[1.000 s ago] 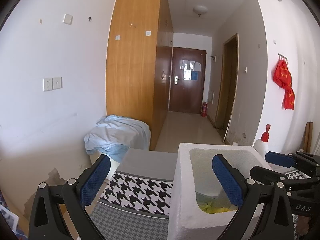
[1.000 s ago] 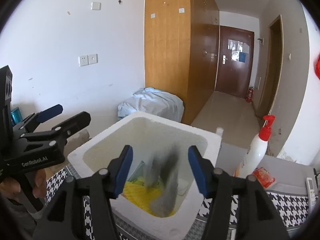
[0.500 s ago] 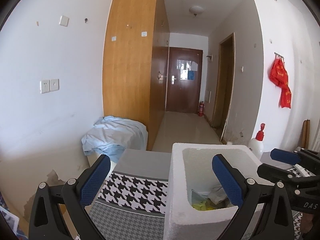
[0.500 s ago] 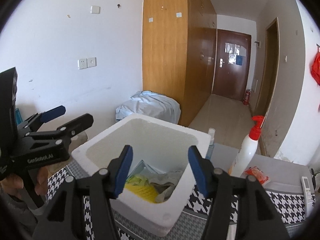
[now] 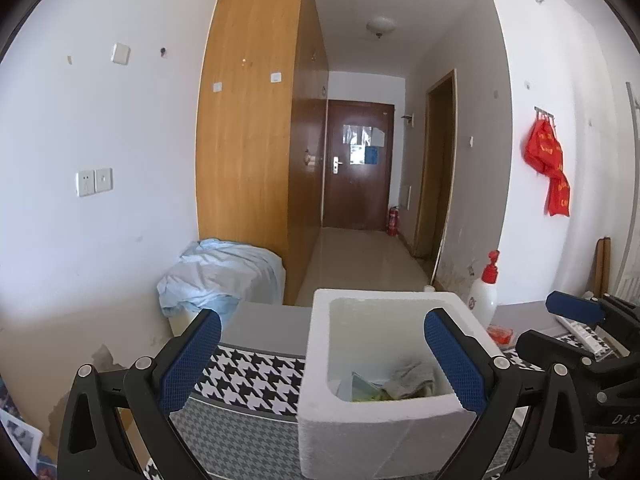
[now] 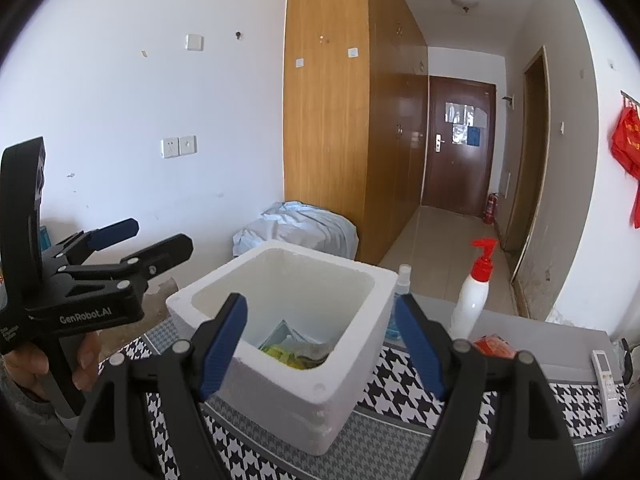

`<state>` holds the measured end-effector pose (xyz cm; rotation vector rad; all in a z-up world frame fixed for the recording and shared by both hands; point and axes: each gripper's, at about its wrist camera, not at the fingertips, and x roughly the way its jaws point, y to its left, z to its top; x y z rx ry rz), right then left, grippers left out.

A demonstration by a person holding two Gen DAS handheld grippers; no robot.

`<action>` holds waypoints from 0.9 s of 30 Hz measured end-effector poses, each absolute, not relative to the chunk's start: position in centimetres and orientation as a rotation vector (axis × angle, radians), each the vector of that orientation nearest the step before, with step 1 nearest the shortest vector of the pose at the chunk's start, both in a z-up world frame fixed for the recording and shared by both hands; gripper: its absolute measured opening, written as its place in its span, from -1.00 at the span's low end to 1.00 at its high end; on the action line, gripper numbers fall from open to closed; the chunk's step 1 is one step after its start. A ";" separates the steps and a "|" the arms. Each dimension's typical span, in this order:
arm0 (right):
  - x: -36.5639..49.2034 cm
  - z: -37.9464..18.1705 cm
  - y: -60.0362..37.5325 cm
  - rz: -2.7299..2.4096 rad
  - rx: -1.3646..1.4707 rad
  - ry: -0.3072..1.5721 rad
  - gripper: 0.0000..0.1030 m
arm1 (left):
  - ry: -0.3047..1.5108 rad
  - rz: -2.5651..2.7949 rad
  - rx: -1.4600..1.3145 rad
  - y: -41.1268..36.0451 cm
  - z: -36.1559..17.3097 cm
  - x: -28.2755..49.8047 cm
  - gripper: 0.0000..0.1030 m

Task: Organize soft objects
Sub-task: 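Withdraw both open tools from the foam box back toward the table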

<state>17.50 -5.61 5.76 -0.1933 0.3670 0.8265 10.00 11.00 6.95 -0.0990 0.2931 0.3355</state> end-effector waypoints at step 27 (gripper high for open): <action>15.7 5.3 -10.0 0.797 -0.136 0.329 0.88 | 0.279 0.269 -0.104 7.9 6.4 7.7 0.98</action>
